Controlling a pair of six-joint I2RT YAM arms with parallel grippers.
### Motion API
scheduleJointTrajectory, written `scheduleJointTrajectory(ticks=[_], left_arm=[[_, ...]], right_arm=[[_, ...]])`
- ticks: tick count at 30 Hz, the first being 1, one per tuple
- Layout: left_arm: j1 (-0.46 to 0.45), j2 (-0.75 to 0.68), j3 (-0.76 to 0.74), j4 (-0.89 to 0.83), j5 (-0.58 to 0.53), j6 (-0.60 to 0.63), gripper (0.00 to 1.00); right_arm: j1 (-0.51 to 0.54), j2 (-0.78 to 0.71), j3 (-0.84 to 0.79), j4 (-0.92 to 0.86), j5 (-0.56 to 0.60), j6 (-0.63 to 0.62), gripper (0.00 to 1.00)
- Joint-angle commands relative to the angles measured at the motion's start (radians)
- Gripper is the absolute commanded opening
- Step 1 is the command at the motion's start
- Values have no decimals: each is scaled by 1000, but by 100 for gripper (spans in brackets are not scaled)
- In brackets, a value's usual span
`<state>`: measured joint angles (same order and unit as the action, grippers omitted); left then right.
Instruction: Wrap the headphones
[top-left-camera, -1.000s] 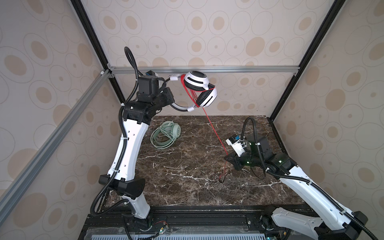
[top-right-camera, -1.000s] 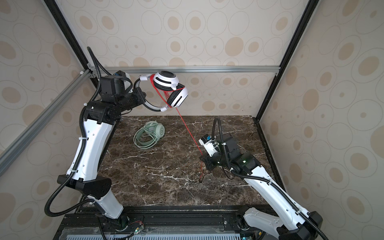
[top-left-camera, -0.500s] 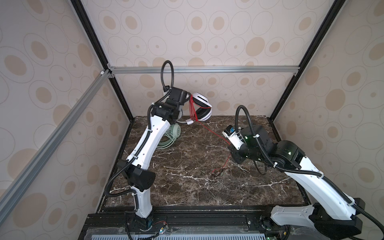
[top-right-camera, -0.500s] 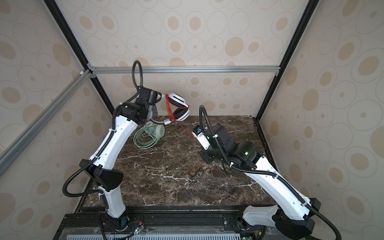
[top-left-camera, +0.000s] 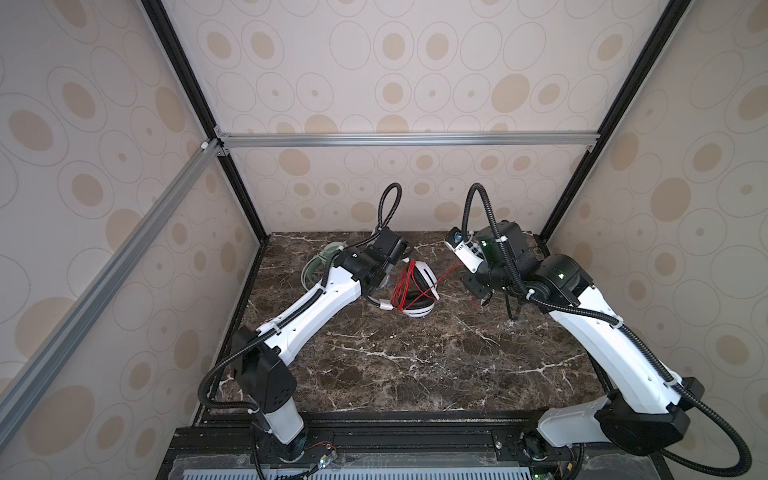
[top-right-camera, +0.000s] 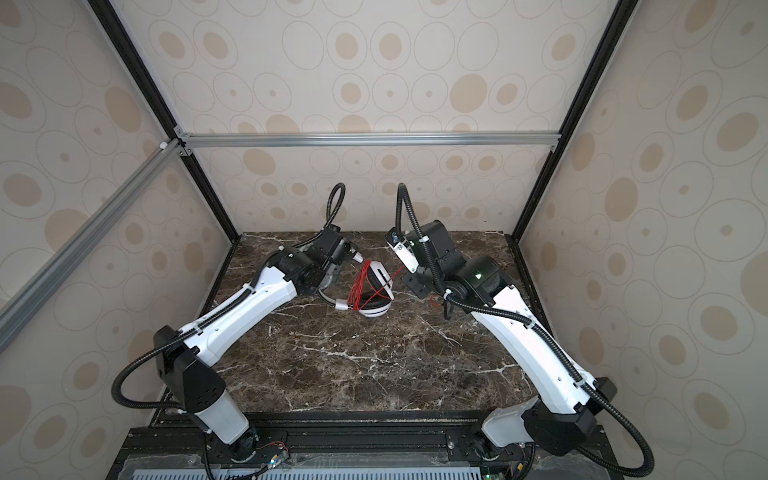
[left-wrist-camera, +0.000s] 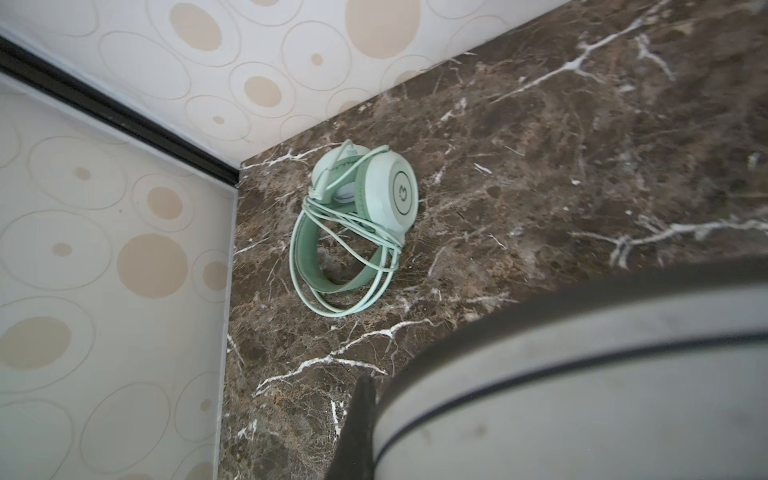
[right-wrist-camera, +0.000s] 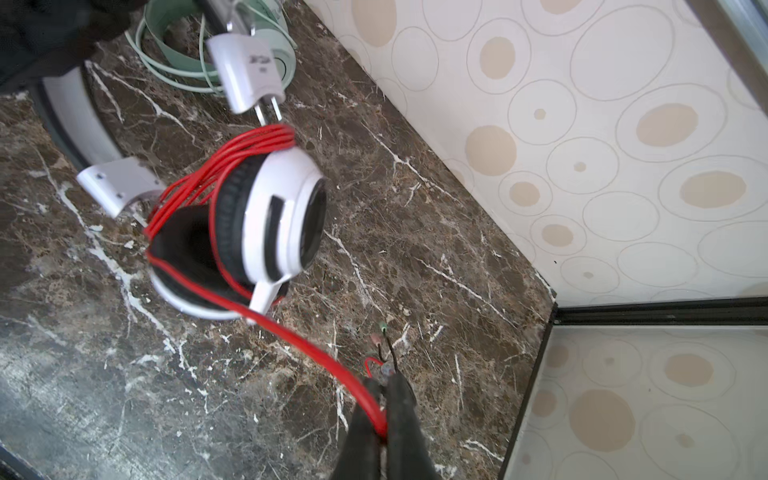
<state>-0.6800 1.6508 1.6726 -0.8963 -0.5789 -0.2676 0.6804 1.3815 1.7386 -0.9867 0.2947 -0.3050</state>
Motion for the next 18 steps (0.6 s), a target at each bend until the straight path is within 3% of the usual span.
scheduleJointTrajectory(ticks=[1, 5, 13, 14, 15, 16, 17, 18], left_arm=[[-24, -104, -37, 152, 153, 70, 0], [-54, -128, -91, 165, 248, 88, 0], [-68, -204, -138, 215, 358, 99, 0], [-68, -214, -140, 221, 381, 100, 0], [-67, -221, -139, 226, 401, 101, 0], [-66, -227, -137, 232, 425, 95, 0], [-63, -232, -133, 236, 449, 87, 0], [-55, -236, -128, 239, 472, 79, 0]], right_arm=[[-31, -21, -43, 151, -151, -37, 0], [-100, -9, -86, 260, -323, 1, 0], [-283, 118, -57, 287, -627, 197, 0], [-315, 145, -55, 281, -689, 241, 9], [-345, 170, -51, 275, -749, 277, 24], [-379, 200, -60, 277, -832, 326, 49], [-394, 224, -75, 284, -900, 364, 59], [-428, 239, -88, 290, -956, 385, 61]])
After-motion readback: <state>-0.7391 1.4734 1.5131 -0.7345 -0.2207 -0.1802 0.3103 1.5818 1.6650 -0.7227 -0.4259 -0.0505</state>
